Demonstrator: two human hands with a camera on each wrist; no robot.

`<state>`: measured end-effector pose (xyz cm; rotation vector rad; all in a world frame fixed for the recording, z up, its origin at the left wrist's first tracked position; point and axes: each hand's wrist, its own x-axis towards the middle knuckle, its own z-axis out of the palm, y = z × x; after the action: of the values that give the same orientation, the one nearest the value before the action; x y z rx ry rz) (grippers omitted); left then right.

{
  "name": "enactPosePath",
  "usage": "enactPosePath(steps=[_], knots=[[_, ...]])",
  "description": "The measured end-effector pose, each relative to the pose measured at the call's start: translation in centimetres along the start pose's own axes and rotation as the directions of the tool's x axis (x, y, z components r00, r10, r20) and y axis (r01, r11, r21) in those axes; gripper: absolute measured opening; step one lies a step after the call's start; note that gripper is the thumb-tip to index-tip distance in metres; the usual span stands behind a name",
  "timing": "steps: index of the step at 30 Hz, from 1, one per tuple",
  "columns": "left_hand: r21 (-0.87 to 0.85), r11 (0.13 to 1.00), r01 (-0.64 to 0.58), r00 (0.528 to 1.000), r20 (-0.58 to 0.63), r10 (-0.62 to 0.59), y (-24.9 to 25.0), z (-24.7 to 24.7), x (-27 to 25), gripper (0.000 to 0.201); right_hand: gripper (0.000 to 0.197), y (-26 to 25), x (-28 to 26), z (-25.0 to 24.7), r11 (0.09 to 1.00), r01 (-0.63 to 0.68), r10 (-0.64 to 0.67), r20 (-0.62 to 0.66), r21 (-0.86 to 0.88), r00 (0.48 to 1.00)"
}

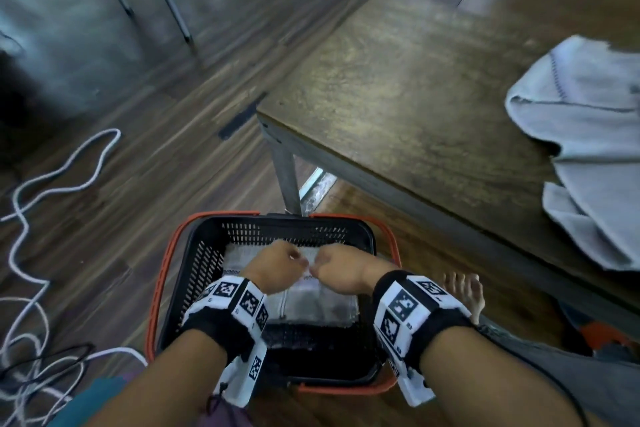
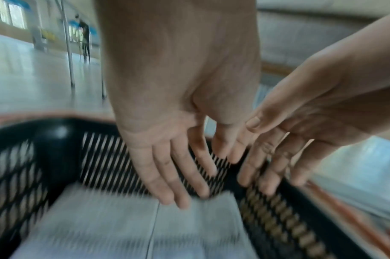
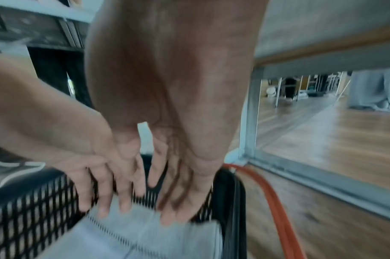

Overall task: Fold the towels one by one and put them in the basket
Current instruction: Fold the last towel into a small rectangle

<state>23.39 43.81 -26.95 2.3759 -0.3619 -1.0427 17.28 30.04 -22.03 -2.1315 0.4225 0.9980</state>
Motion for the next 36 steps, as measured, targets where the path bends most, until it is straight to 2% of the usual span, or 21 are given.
enactPosePath(steps=[3, 6, 8, 10, 12, 14, 15, 18, 20, 23, 26, 29, 31, 34, 36], knots=[[0.111, 0.992, -0.061, 0.993, 0.109, 0.049, 4.6, -3.2, -2.8, 0.02, 0.026, -2.3, -5.6, -3.5, 0.993, 0.036, -0.038, -0.016, -0.115, 0.999], [0.139, 0.978, -0.158, 0.977, 0.164, 0.134, 10.4, -5.6, -6.2, 0.022, 0.02, -3.2, -12.5, -7.8, 0.968, 0.065, -0.104, -0.154, -0.244, 0.983], [0.131, 0.949, -0.287, 0.957, 0.082, 0.278, 14.5, -6.7, -8.2, 0.022, 0.019, -3.1, -17.1, -10.9, 0.946, 0.039, -0.12, -0.234, -0.322, 0.965], [0.103, 0.904, -0.414, 0.907, -0.032, 0.419, 19.1, -7.0, -9.9, 0.021, 0.027, -2.1, -21.5, -14.1, 0.908, 0.006, -0.153, -0.318, -0.419, 0.936], [0.127, 0.847, -0.516, 0.839, -0.125, 0.529, 23.7, -6.2, -10.9, 0.02, 0.035, -0.1, -25.3, -17.3, 0.869, -0.049, -0.212, -0.46, -0.493, 0.862], [0.194, 0.785, -0.589, 0.774, -0.143, 0.616, 28.2, -4.3, -11.5, 0.017, 0.035, 2.7, -28.8, -20.0, 0.888, -0.041, -0.26, -0.574, -0.458, 0.777], [0.247, 0.752, -0.611, 0.751, -0.122, 0.649, 30.3, -3.1, -11.6, 0.018, 0.028, 4.3, -30.4, -21.1, 0.904, -0.009, -0.275, -0.596, -0.428, 0.755], [0.361, 0.687, -0.63, 0.73, -0.025, 0.683, 36.1, 0.3, -11.0, 0.024, 0.016, 10.3, -33.3, -23.0, 0.969, 0.075, -0.212, -0.629, -0.237, 0.748], [0.434, 0.653, -0.621, 0.738, 0.041, 0.674, 38.7, 2.0, -10.1, 0.023, 0.019, 14.4, -34.0, -23.1, 0.988, 0.05, -0.134, -0.657, -0.144, 0.742], [0.529, 0.605, -0.595, 0.764, 0.14, 0.629, 40.7, 4.0, -7.7, 0.011, 0.019, 19.7, -32.4, -21.6, 0.997, 0.033, -0.073, -0.632, -0.074, 0.772], [0.632, 0.589, -0.504, 0.82, 0.136, 0.556, 40.7, 5.4, -4.7, 0.01, 0.031, 22.2, -29.0, -19.3, 0.998, 0.053, -0.068, -0.611, -0.042, 0.789], [0.722, 0.523, -0.453, 0.836, 0.139, 0.532, 40.0, 6.2, -2.3, 0.007, 0.044, 23.2, -25.5, -17.7, 0.997, -0.002, -0.047, -0.603, -0.08, 0.796], [0.708, 0.517, -0.481, 0.816, 0.147, 0.558, 39.9, 6.6, -1.4, 0.016, 0.041, 23.8, -24.4, -17.9, 0.993, -0.068, -0.008, -0.649, -0.092, 0.761], [0.575, 0.485, -0.659, 0.712, 0.271, 0.648, 40.4, 7.3, -1.5, 0.025, 0.023, 25.3, -24.3, -19.7, 0.984, -0.166, 0.079, -0.698, -0.058, 0.711], [0.484, 0.526, -0.7, 0.688, 0.257, 0.679, 40.5, 7.8, -1.7, 0.022, 0.019, 26.6, -25.2, -20.8, 0.957, -0.289, 0.184, -0.712, -0.028, 0.678]])
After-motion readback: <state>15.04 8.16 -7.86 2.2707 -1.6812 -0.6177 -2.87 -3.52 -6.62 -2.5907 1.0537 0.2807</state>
